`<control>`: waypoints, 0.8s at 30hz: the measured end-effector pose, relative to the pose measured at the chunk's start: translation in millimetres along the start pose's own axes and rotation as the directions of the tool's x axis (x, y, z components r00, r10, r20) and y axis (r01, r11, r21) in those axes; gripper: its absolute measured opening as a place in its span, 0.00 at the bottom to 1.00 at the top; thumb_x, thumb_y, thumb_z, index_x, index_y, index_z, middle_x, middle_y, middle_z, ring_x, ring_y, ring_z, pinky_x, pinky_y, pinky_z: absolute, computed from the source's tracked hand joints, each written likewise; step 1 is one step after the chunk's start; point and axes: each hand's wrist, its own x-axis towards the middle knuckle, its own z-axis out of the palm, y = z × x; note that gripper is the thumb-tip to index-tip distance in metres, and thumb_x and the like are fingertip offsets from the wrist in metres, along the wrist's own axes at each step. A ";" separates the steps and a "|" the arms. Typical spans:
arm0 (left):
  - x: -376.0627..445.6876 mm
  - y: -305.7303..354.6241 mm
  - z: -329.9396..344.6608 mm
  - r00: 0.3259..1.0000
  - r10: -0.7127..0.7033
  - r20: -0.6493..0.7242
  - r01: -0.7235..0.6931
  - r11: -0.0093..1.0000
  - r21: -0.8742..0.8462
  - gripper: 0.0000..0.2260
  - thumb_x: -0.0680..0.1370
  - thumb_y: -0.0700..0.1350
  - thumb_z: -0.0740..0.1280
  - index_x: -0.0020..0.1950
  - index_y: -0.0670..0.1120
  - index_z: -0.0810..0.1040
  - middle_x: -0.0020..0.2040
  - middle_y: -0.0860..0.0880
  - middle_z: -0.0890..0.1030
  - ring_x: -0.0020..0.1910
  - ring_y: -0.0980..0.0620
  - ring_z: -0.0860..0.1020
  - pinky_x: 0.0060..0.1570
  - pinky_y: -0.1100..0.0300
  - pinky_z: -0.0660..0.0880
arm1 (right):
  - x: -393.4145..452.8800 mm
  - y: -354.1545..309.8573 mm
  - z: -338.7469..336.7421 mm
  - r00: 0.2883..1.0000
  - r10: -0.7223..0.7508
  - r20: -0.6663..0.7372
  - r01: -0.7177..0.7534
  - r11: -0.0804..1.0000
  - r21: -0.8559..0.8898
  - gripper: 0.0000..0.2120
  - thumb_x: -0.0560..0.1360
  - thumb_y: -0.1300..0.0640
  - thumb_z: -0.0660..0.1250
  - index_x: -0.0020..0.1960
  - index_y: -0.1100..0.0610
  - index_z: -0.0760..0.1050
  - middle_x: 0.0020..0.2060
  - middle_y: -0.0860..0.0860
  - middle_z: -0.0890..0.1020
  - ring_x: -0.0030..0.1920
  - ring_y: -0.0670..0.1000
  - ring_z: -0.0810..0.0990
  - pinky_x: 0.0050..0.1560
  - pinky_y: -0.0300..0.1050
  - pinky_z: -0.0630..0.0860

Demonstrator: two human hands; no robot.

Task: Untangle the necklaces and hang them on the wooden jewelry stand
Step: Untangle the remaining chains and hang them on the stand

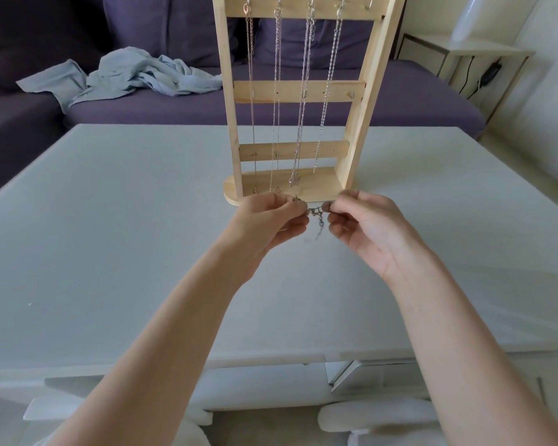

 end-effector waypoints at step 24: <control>0.4 1.7 0.9 0.977 0.211 -0.034 -0.198 0.956 0.217 0.09 0.72 0.29 0.68 0.41 0.42 0.74 0.40 0.47 0.76 0.39 0.51 0.77 0.46 0.64 0.79 | -2.4 4.0 -0.3 0.991 0.008 0.131 0.041 0.928 -0.370 0.05 0.71 0.65 0.69 0.37 0.60 0.79 0.27 0.48 0.77 0.28 0.45 0.72 0.32 0.35 0.70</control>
